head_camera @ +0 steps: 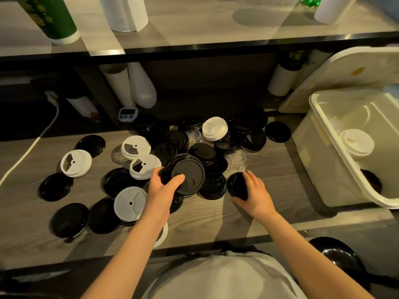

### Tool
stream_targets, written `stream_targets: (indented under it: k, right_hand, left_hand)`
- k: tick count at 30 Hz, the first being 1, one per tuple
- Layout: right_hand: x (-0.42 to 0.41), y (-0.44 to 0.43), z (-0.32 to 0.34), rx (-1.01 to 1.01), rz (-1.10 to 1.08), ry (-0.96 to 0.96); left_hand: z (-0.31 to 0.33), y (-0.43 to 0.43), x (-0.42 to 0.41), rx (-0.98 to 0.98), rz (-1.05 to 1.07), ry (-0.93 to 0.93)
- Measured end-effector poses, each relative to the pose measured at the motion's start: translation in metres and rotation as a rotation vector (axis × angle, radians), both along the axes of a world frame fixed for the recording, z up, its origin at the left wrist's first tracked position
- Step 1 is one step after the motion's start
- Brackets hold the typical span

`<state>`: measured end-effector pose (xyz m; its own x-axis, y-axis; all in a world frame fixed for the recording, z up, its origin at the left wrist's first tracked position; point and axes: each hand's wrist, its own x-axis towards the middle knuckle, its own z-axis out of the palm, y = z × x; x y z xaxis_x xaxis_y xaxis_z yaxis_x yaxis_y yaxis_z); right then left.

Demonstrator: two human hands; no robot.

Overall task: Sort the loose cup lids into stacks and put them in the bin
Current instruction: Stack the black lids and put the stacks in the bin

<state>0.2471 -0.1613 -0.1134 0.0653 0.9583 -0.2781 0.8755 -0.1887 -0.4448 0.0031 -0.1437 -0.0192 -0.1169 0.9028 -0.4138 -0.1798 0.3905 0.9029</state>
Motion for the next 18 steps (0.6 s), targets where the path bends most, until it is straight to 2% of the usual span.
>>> stream_targets:
  k: [3, 11, 14, 18]
  right_hand:
    - [-0.001, -0.002, 0.004, 0.078, -0.038, 0.042]
    - [0.004, -0.016, 0.053, 0.306, -0.203, 0.399]
    - [0.010, -0.016, 0.080, 0.450, -0.193, 0.444]
    - [0.035, -0.017, 0.113, 0.545, -0.211, 0.495]
  left_hand:
    - [0.002, 0.000, 0.004, 0.003, -0.013, 0.006]
    - [0.006, 0.003, 0.033, -0.044, -0.115, -0.075]
    - [0.012, 0.006, 0.056, -0.025, -0.145, -0.094]
    - [0.031, 0.013, 0.095, 0.018, -0.155, -0.108]
